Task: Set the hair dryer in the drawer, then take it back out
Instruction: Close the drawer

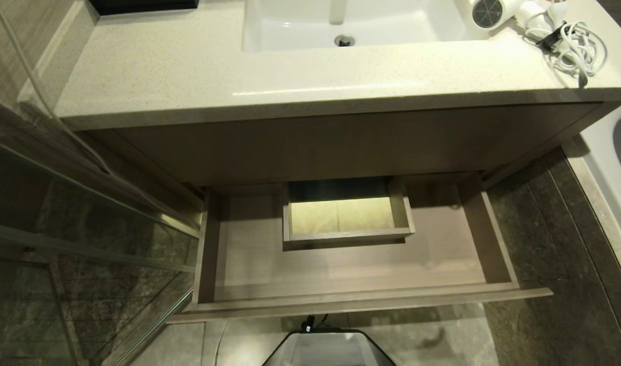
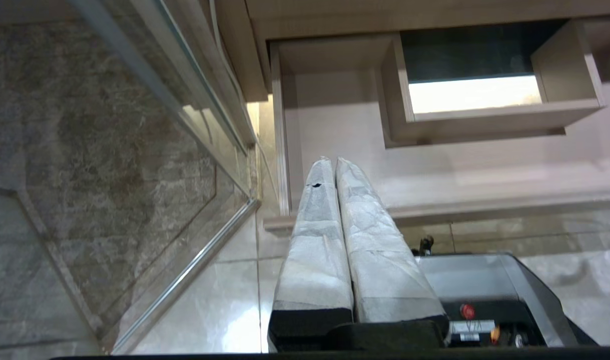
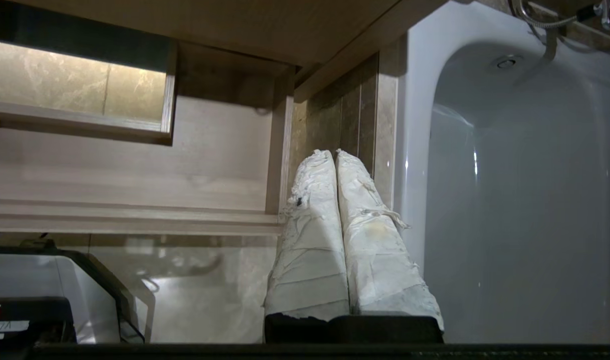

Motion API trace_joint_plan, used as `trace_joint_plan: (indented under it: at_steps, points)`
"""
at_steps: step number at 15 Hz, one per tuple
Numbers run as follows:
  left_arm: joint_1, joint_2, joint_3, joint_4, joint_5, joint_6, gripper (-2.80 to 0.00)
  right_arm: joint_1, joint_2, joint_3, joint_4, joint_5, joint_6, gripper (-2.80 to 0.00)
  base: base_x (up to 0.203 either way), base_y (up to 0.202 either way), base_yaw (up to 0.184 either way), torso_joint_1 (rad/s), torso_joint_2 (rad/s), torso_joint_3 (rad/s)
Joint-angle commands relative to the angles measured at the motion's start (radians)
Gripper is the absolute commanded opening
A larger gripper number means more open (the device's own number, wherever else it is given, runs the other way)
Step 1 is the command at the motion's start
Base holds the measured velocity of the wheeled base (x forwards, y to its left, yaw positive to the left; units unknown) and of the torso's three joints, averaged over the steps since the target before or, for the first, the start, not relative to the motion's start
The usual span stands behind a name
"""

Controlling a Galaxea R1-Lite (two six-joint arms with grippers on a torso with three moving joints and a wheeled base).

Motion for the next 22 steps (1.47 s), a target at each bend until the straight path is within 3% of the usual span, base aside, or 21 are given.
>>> trace_joint_plan:
  at_steps: [1,9,22]
  points:
    - [0.001,0.000,0.000,0.000,0.000,0.000,-2.80,-0.002,0.000,0.006,-0.003,0.001,-0.003,-2.80,0.000,0.000,0.000,-0.261,-0.02,-0.286]
    - [0.001,0.000,0.001,0.000,0.000,-0.001,-2.80,-0.002,-0.016,0.022,-0.001,0.000,-0.001,-2.80,0.000,0.000,0.000,-0.205,-0.05,-0.250]
    - [0.000,0.000,0.002,0.000,0.000,0.000,-2.80,-0.003,-0.030,0.063,-0.002,0.001,-0.001,-2.80,0.000,0.000,0.000,-0.243,0.41,0.154]
